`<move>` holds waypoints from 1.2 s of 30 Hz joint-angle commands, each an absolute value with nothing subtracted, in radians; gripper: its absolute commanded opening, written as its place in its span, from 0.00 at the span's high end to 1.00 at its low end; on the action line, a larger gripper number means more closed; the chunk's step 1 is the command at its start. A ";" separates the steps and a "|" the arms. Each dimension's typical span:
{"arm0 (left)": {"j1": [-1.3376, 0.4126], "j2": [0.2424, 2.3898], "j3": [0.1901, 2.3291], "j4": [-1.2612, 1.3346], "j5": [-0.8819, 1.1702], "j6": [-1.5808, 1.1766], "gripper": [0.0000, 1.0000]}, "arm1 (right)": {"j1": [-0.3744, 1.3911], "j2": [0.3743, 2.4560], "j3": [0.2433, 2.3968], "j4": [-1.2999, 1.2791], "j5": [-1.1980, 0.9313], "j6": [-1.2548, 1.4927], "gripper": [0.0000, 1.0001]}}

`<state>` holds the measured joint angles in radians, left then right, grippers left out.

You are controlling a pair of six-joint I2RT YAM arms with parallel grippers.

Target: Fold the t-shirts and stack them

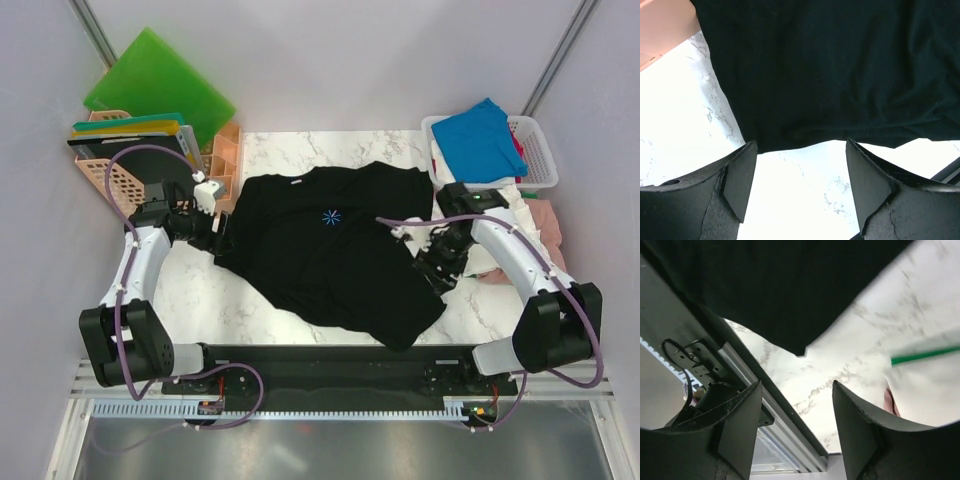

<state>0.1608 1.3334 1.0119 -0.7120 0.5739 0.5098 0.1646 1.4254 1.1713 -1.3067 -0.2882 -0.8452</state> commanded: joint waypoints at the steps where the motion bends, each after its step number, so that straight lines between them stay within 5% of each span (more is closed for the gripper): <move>1: 0.163 1.350 1.034 -0.724 0.557 0.546 0.21 | 0.360 1.413 1.144 -1.301 -0.292 -0.787 0.34; 6: 0.161 1.419 1.054 -0.713 0.554 0.526 0.22 | 0.634 1.486 1.193 -1.097 -0.304 -0.602 0.34; 12: 0.161 1.439 1.075 -0.709 0.543 0.503 0.22 | 0.767 1.589 1.266 -0.950 -0.319 -0.532 0.36; 36: 0.161 1.468 1.066 -0.695 0.525 0.503 0.22 | 1.034 1.809 1.161 -0.759 -0.357 -0.457 0.35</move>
<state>0.1612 1.4746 1.0409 -0.7086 0.5251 0.5098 1.0367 1.7897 1.1713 -0.7921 -0.3611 -0.4583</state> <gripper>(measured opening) 0.778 0.654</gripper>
